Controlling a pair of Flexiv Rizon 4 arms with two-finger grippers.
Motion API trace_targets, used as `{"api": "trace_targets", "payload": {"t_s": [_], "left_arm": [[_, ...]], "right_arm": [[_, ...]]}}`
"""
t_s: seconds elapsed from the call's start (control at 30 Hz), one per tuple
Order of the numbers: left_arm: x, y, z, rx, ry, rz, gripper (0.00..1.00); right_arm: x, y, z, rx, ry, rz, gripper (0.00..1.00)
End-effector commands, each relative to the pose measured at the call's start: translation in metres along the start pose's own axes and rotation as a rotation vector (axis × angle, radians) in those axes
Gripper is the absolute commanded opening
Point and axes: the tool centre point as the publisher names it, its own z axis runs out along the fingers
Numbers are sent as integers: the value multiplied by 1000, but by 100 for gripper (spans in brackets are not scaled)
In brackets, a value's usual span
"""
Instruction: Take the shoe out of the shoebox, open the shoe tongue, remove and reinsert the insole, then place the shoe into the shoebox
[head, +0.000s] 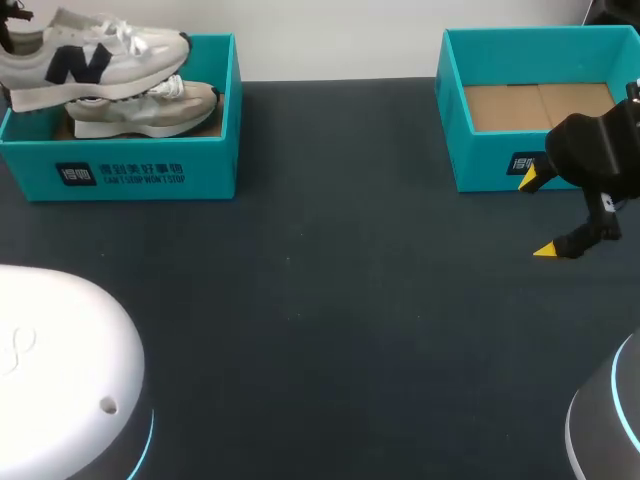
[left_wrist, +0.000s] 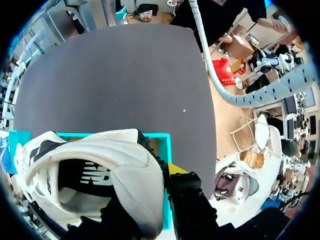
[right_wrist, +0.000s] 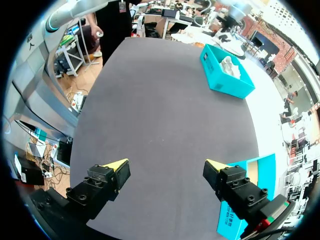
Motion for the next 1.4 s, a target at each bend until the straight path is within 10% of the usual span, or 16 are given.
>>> {"api": "trace_targets", "payload": {"t_s": [0.03, 1.4], "left_arm": [[-19, -49, -14, -74, 55, -41, 0], [-311, -244, 23, -7, 113, 137, 0]], "right_arm": [[-2, 1, 2, 3, 3, 0, 100], [-2, 1, 2, 3, 3, 0, 100]]}}
